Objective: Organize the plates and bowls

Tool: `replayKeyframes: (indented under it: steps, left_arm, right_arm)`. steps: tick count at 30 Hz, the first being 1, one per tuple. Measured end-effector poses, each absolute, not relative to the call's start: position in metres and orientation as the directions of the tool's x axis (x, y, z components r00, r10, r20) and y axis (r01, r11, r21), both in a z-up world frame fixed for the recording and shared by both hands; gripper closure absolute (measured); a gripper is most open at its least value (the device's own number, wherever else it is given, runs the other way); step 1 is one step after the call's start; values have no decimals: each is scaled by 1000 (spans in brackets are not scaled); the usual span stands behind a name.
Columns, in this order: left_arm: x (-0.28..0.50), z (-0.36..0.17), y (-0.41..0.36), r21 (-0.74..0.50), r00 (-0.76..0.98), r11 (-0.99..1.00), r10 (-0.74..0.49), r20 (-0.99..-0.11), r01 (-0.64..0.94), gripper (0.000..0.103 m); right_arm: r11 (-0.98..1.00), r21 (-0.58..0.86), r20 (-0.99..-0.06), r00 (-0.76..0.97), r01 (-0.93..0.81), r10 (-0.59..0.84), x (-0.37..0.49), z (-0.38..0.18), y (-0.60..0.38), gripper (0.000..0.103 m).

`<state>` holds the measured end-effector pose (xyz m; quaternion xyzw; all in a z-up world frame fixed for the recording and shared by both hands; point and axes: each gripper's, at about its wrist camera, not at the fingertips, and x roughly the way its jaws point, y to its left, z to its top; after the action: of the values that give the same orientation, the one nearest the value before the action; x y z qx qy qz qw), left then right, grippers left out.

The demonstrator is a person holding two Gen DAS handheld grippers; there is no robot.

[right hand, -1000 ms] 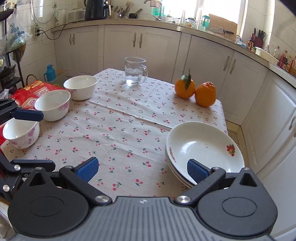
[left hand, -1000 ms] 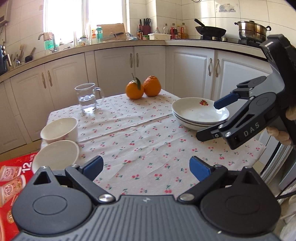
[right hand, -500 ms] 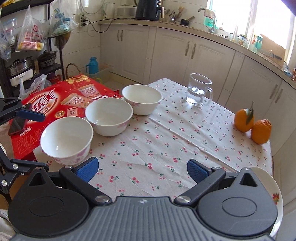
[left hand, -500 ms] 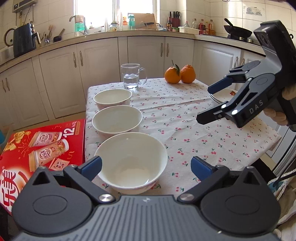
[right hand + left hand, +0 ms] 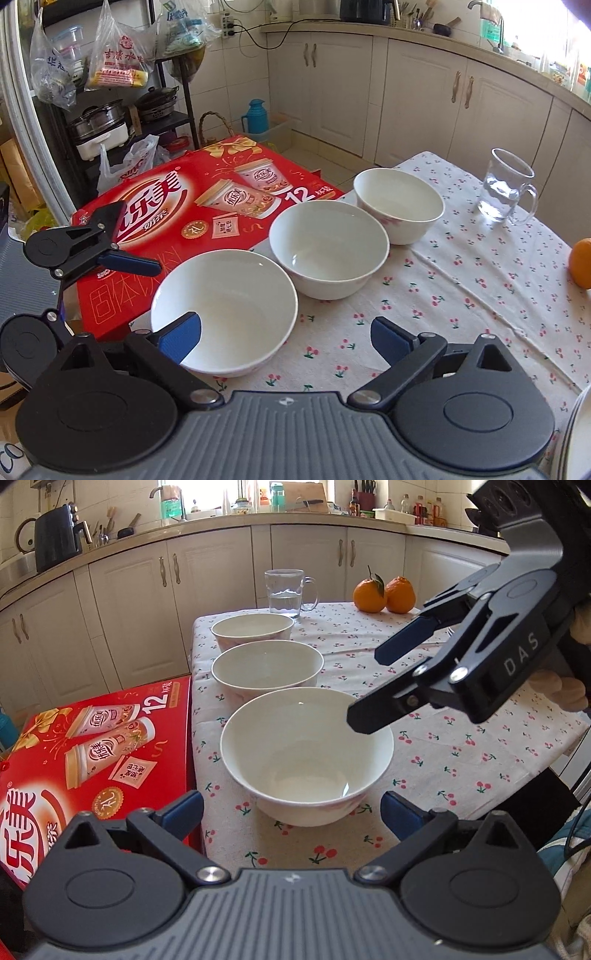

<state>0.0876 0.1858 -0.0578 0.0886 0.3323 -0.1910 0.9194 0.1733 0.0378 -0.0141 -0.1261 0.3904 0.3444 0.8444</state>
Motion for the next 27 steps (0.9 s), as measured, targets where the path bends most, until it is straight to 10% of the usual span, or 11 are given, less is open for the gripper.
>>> replayKeyframes:
  steps: [16,27]
  left_arm:
    - [96,-60,181,15,689,890,-343,-639,456,19]
    - [97,-59,180,22,683,885,-343,-645,465,20]
  right_arm:
    - [716,152,-780,362,-682,511,195,-38,50,39]
    - [700,183,-774,338,-690,535,196,-38,50,44]
